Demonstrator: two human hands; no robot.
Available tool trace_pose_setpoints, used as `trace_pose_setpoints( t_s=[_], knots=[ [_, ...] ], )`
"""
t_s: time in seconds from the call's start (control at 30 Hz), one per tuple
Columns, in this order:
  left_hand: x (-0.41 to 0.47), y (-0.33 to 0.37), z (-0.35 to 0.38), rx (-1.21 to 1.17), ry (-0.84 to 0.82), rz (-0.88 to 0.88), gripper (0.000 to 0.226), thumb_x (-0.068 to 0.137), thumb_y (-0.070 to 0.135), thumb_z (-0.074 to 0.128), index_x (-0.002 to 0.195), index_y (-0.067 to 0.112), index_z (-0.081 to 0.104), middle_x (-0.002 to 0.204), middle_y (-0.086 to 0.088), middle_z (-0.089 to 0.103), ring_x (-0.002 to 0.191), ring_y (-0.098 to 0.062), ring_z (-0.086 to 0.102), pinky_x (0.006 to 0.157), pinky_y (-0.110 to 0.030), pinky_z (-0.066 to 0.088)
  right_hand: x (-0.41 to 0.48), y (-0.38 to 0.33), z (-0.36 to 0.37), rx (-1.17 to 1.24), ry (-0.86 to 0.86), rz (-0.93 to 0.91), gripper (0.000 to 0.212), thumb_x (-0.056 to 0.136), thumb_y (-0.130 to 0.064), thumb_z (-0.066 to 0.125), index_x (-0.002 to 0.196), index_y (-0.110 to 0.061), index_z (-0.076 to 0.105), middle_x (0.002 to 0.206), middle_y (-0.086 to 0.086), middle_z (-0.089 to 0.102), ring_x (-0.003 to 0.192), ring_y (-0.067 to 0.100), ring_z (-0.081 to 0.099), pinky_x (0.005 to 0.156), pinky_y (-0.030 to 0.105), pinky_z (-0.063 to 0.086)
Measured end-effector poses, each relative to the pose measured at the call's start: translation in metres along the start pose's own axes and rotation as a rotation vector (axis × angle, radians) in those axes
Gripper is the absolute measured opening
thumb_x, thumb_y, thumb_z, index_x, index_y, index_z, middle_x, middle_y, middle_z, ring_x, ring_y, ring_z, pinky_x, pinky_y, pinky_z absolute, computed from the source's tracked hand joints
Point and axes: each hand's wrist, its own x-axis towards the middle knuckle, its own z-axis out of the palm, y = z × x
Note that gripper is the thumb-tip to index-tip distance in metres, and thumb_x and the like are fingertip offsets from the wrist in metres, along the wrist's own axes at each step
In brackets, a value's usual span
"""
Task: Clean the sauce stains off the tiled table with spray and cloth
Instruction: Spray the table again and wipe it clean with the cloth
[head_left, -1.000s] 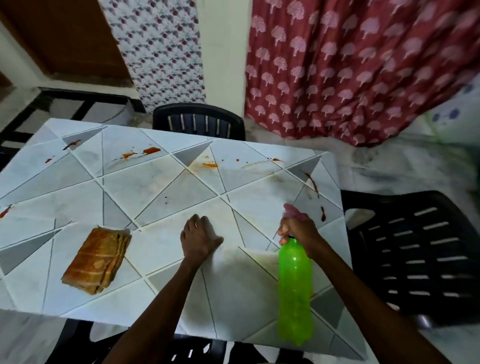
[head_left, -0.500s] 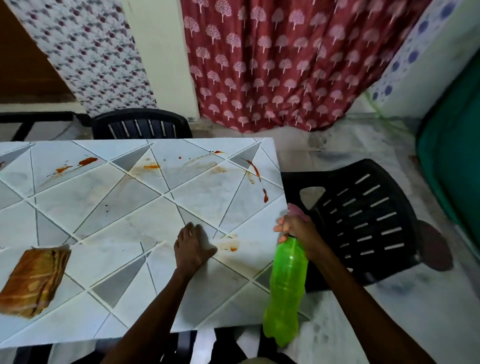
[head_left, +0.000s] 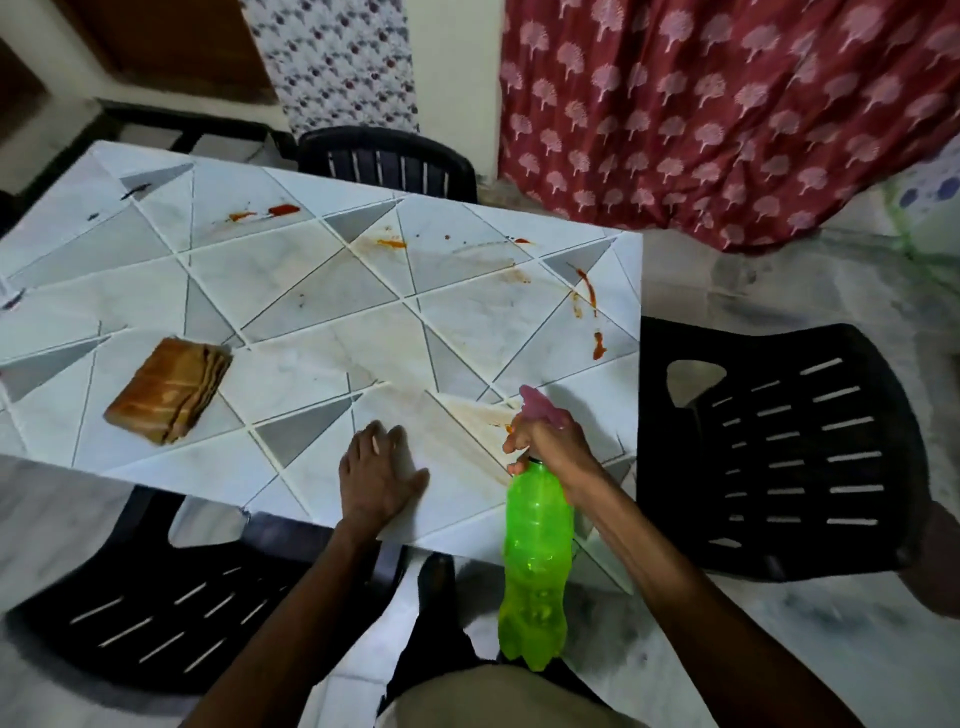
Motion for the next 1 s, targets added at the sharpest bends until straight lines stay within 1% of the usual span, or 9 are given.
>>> trace_pose_setpoints(
  t_s=[0.13, 0.2, 0.3, 0.4, 0.53, 0.63, 0.83, 0.9, 1.0],
  knots=[
    [-0.003, -0.057, -0.013, -0.024, 0.027, -0.121, 0.085, 0.068, 0.074, 0.047, 0.139, 0.027, 0.043, 0.149, -0.011, 0.036, 0.137, -0.034, 0.033, 0.107, -0.050, 0.034, 0.010, 0.010, 0.053, -0.032, -0.106, 0.050, 0.061, 0.078, 0.013, 0.049, 0.131, -0.017, 0.058, 0.083, 0.009, 0.061, 0.071, 0.028, 0.063, 0.056, 0.035, 0.052],
    [-0.006, -0.089, -0.022, -0.062, 0.051, -0.180, 0.088, 0.065, 0.075, 0.046, 0.139, 0.028, 0.045, 0.150, -0.010, 0.036, 0.138, -0.034, 0.033, 0.108, -0.050, 0.033, 0.011, 0.015, 0.087, -0.054, -0.175, 0.031, 0.060, 0.082, 0.014, 0.048, 0.130, -0.022, 0.055, 0.091, 0.008, 0.059, 0.084, 0.024, 0.065, 0.052, 0.032, 0.051],
    [-0.013, -0.130, -0.030, -0.093, 0.106, -0.236, 0.090, 0.063, 0.078, 0.045, 0.138, 0.027, 0.047, 0.149, -0.012, 0.040, 0.137, -0.036, 0.036, 0.109, -0.050, 0.034, 0.015, 0.023, 0.136, -0.131, -0.198, 0.039, 0.049, 0.080, 0.009, 0.053, 0.121, -0.015, 0.066, 0.079, 0.004, 0.057, 0.077, 0.023, 0.060, 0.057, 0.035, 0.049],
    [-0.024, -0.163, -0.033, -0.076, 0.141, -0.300, 0.093, 0.063, 0.080, 0.048, 0.139, 0.026, 0.046, 0.149, -0.012, 0.041, 0.136, -0.038, 0.037, 0.109, -0.055, 0.036, 0.018, 0.031, 0.177, -0.221, -0.287, 0.094, 0.054, 0.067, 0.000, 0.057, 0.108, -0.034, 0.066, 0.073, 0.001, 0.056, 0.074, 0.028, 0.055, 0.059, 0.034, 0.051],
    [-0.037, -0.183, -0.033, -0.089, 0.162, -0.347, 0.097, 0.064, 0.082, 0.049, 0.140, 0.022, 0.046, 0.150, -0.012, 0.039, 0.137, -0.039, 0.036, 0.108, -0.056, 0.036, 0.017, 0.046, 0.208, -0.369, -0.482, 0.105, 0.062, 0.078, 0.003, 0.052, 0.128, -0.032, 0.052, 0.088, 0.007, 0.063, 0.076, 0.015, 0.067, 0.060, 0.037, 0.054],
    [-0.044, -0.187, -0.032, -0.125, 0.150, -0.364, 0.099, 0.067, 0.084, 0.049, 0.144, 0.022, 0.039, 0.155, -0.011, 0.031, 0.142, -0.037, 0.028, 0.112, -0.055, 0.030, 0.016, 0.055, 0.215, -0.493, -0.519, 0.132, 0.069, 0.069, -0.001, 0.055, 0.133, -0.027, 0.059, 0.082, 0.002, 0.062, 0.067, 0.025, 0.060, 0.061, 0.036, 0.053],
    [-0.050, -0.185, -0.030, -0.209, 0.173, -0.350, 0.095, 0.070, 0.080, 0.052, 0.143, 0.021, 0.038, 0.154, -0.010, 0.031, 0.143, -0.036, 0.026, 0.113, -0.055, 0.028, 0.007, 0.059, 0.209, -0.732, -0.647, 0.155, 0.033, 0.070, -0.008, 0.058, 0.100, -0.009, 0.072, 0.088, 0.016, 0.073, 0.065, 0.036, 0.061, 0.057, 0.035, 0.055],
    [-0.052, -0.181, -0.030, -0.237, 0.185, -0.335, 0.091, 0.072, 0.076, 0.054, 0.143, 0.019, 0.039, 0.153, -0.009, 0.032, 0.143, -0.035, 0.026, 0.112, -0.055, 0.028, 0.004, 0.063, 0.198, -0.791, -0.600, 0.137, 0.042, 0.062, -0.014, 0.060, 0.101, 0.002, 0.070, 0.083, 0.021, 0.069, 0.063, 0.041, 0.064, 0.060, 0.037, 0.055],
    [-0.054, -0.174, -0.029, -0.252, 0.202, -0.306, 0.084, 0.076, 0.069, 0.052, 0.141, 0.016, 0.043, 0.153, -0.011, 0.034, 0.144, -0.034, 0.027, 0.111, -0.056, 0.029, -0.002, 0.064, 0.170, -0.770, -0.562, 0.130, 0.030, 0.066, -0.006, 0.059, 0.081, -0.023, 0.078, 0.065, 0.015, 0.060, 0.051, 0.030, 0.059, 0.056, 0.032, 0.052]
  ],
)
